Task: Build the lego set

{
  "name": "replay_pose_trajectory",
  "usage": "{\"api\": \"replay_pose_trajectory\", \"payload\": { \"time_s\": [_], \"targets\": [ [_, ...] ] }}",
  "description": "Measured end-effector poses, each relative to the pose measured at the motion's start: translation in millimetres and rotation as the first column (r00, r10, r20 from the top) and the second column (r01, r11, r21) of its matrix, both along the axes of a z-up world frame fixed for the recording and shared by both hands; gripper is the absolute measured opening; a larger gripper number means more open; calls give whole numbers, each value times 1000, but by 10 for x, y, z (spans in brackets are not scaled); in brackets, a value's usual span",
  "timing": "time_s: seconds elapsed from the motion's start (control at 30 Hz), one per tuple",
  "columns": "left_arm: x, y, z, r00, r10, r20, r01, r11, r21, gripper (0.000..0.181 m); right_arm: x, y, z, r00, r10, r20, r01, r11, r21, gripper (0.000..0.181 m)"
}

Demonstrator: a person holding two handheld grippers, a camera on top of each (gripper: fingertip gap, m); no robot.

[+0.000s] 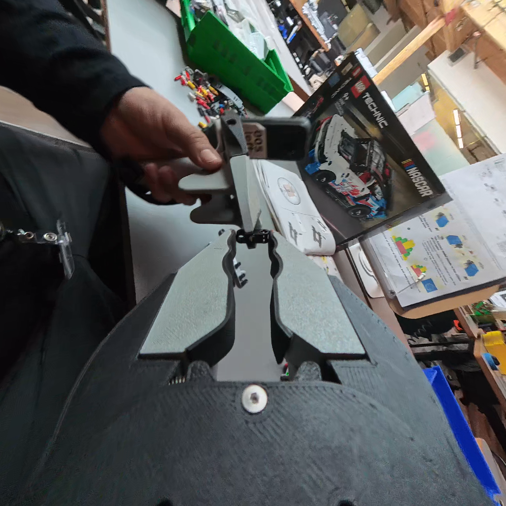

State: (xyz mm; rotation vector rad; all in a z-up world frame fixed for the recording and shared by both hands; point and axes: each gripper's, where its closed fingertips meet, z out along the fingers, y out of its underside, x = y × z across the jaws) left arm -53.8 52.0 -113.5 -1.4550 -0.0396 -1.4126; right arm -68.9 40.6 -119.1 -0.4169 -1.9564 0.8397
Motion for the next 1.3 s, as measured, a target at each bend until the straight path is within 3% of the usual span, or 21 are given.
{"api": "replay_pose_trajectory", "payload": {
  "time_s": [0.03,0.17,0.33,0.53,0.6,0.7,0.8,0.87,0.97,1.3],
  "targets": [
    [-1,-10,-31,996,-3,-84,3,1000,-7,9,1,-6,-35,1000,17,25,-17,1000,15,20],
    [58,-87,-84,965,-113,-238,102,993,-56,20,51,-68,-107,983,131,130,-133,991,3,20],
    [91,-103,-119,958,-213,-193,198,976,-96,6,159,-136,-139,932,253,261,-258,966,-18,20],
    [150,-149,-114,952,-268,-148,260,963,-76,6,218,-176,-129,897,319,307,-314,947,-68,20],
    [118,-138,-75,962,-250,-109,247,968,-40,6,169,-158,-81,909,303,285,-285,953,-106,20],
    [-89,-99,60,989,-133,-70,138,988,68,6,-17,14,-12,944,169,285,-98,964,-246,21],
    [-255,-75,94,989,11,-148,9,991,134,6,-2,80,-35,927,164,338,-8,909,-417,15],
    [-290,-56,63,975,55,-215,-25,990,137,6,-1,97,-27,925,161,345,33,869,-494,5],
    [-285,-34,49,947,108,-302,-59,984,166,6,-21,72,-14,905,188,381,81,805,-588,8],
    [-185,3,7,914,137,-382,-77,983,167,6,-75,21,-40,881,217,419,102,780,-618,5]
  ]
}}
